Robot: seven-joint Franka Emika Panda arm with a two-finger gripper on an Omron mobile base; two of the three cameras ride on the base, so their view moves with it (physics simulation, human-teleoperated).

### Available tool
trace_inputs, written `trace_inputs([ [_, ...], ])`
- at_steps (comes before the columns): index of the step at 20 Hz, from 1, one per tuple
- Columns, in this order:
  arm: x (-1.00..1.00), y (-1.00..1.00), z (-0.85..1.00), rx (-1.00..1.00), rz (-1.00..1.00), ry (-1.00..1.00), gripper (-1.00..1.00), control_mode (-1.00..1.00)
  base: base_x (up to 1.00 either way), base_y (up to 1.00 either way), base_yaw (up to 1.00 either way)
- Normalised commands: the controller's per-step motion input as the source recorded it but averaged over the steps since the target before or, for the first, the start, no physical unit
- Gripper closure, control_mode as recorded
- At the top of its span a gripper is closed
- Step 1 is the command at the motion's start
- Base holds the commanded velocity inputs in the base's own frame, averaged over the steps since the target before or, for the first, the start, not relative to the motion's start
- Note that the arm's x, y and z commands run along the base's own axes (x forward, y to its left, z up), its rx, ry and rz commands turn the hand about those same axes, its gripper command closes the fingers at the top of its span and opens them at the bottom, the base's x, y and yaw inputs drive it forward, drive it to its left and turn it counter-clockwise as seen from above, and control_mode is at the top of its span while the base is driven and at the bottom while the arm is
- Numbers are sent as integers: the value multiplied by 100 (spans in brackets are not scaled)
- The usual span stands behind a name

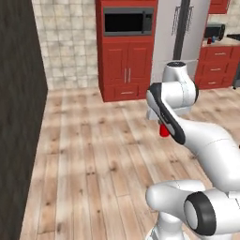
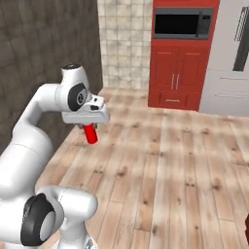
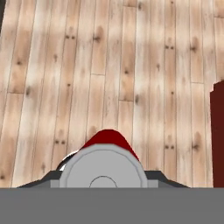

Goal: Four empty soda cans are scattered around the kitchen. Gather all the cans and cluster them next to the stove for recycling.

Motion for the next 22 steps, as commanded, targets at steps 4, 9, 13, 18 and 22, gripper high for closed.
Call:
trace_inputs([
  [4, 0, 0, 0, 0, 0, 0, 100, 100, 20, 21, -43],
  [9, 0, 0, 0, 0, 0, 0, 100, 100, 21, 22, -43],
  [13, 0, 0, 0, 0, 0, 0, 100, 100, 56, 37, -31],
  [18, 0, 0, 0, 0, 0, 0, 100, 100, 76, 45, -24],
  [22, 0, 0, 0, 0, 0, 0, 100, 100, 78, 44, -22],
])
